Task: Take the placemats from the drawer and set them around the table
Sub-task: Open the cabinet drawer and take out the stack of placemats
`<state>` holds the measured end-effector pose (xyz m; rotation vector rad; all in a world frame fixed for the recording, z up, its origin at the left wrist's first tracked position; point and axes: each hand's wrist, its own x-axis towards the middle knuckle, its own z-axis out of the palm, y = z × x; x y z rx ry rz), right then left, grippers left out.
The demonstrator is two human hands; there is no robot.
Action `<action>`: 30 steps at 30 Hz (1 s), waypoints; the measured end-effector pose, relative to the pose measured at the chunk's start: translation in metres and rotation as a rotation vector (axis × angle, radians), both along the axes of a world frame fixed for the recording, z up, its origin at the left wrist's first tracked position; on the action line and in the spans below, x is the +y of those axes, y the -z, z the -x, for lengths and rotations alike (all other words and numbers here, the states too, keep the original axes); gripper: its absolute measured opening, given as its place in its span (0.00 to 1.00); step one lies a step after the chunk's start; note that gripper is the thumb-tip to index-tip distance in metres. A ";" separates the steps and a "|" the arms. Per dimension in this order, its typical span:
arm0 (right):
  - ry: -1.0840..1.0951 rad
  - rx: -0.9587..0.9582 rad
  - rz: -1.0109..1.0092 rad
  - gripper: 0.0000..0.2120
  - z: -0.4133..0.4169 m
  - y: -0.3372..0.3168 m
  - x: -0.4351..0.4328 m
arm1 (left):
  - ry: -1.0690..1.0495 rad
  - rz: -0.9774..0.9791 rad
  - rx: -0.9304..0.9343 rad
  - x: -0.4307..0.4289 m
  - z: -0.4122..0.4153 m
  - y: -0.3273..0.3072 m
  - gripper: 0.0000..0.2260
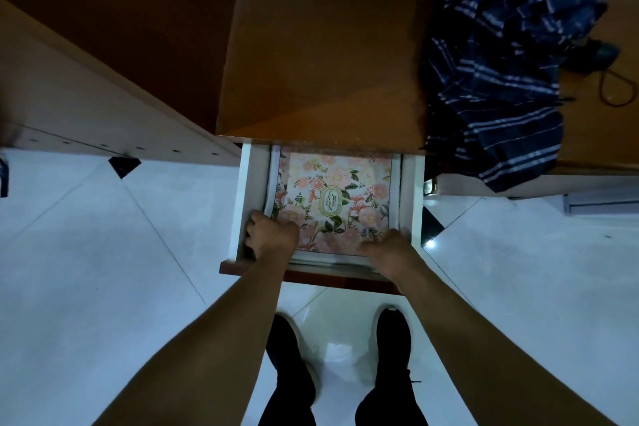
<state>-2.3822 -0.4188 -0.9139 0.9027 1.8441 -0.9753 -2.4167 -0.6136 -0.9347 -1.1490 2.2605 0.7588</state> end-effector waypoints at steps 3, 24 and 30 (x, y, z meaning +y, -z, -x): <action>0.011 -0.032 0.019 0.32 -0.001 0.004 -0.001 | 0.033 0.034 -0.113 0.005 0.004 -0.004 0.32; 0.701 0.222 -0.014 0.28 -0.010 0.017 -0.026 | 0.020 -0.100 0.051 -0.012 -0.009 -0.007 0.25; 0.447 0.204 0.050 0.18 -0.007 0.017 -0.020 | 0.019 -0.153 0.048 -0.016 -0.010 -0.007 0.26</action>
